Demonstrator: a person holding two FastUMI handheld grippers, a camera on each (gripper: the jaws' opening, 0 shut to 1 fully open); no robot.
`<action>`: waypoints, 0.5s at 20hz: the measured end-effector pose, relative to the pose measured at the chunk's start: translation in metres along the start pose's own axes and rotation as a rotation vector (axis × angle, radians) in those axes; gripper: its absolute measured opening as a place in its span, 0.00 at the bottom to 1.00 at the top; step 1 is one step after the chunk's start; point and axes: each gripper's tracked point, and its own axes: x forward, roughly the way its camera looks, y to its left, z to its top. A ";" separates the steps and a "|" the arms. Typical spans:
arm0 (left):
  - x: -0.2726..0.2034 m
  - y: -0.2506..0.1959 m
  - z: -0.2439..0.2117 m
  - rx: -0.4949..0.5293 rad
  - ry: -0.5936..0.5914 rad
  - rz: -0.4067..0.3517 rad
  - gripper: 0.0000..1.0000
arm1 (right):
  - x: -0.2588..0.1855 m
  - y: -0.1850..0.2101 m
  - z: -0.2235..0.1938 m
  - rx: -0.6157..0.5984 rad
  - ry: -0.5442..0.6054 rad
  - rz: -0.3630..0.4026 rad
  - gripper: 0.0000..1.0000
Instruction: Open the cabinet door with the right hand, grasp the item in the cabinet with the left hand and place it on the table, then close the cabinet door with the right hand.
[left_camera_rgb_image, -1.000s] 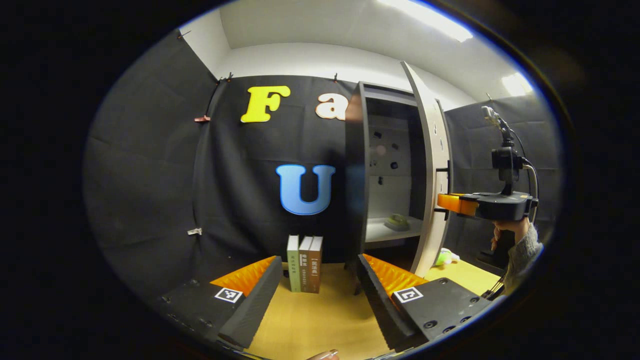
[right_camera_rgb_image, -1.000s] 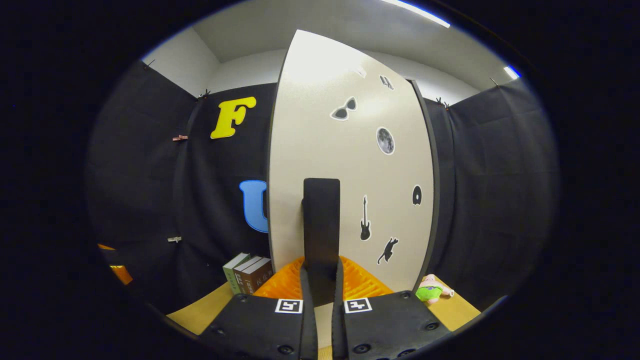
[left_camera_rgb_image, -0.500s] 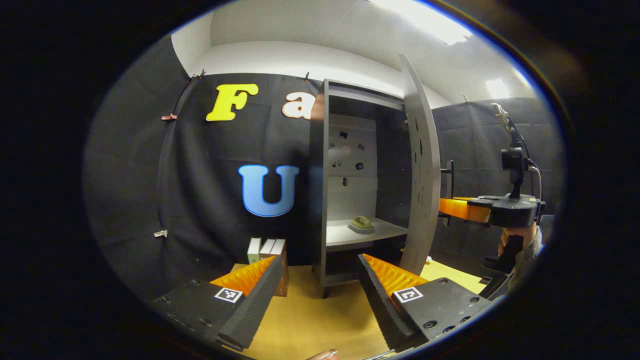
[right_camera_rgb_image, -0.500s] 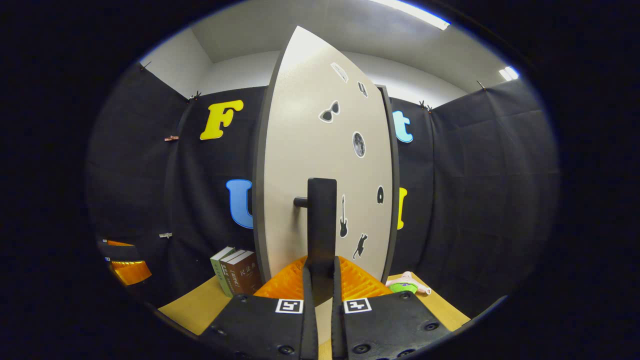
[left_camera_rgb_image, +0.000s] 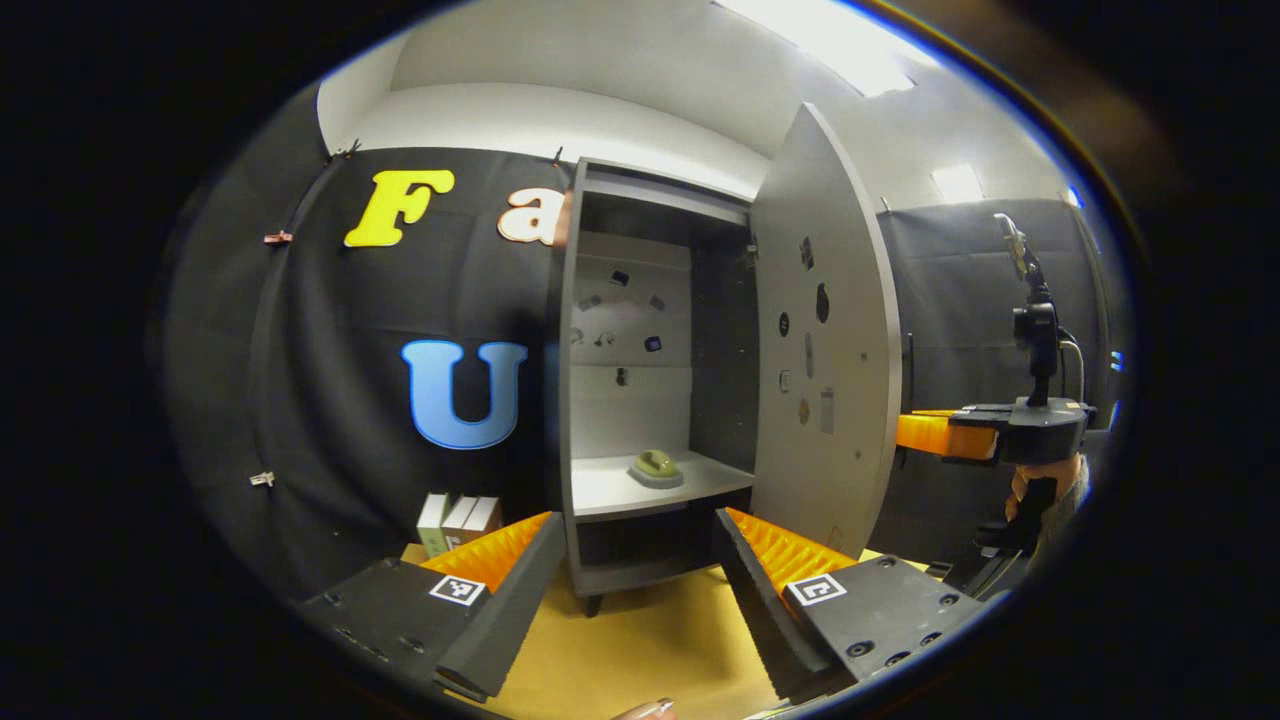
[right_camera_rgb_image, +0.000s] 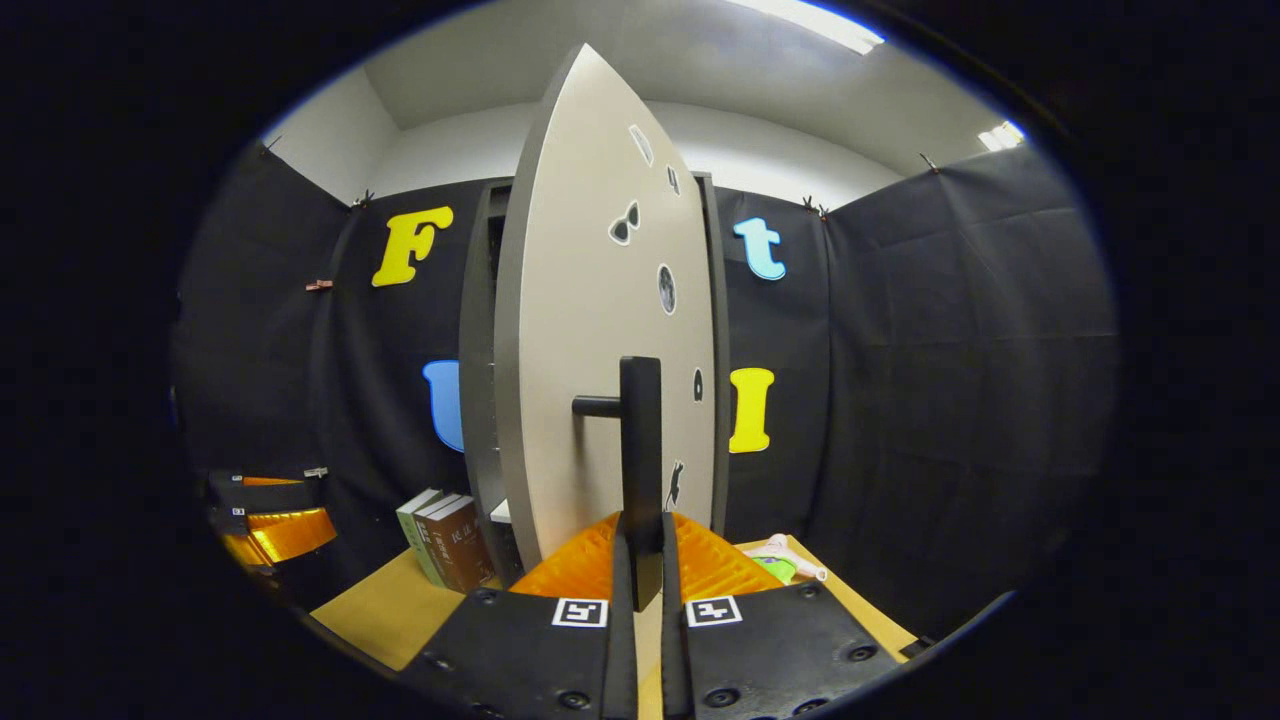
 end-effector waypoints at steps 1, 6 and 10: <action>0.005 -0.006 0.000 -0.001 0.002 -0.011 0.94 | -0.003 -0.006 0.000 0.001 0.001 0.004 0.13; 0.036 -0.034 0.001 -0.002 0.005 -0.035 0.94 | -0.021 -0.043 -0.006 0.018 0.012 0.046 0.13; 0.065 -0.055 0.002 -0.008 0.011 -0.044 0.91 | -0.025 -0.065 -0.001 0.044 0.014 0.095 0.13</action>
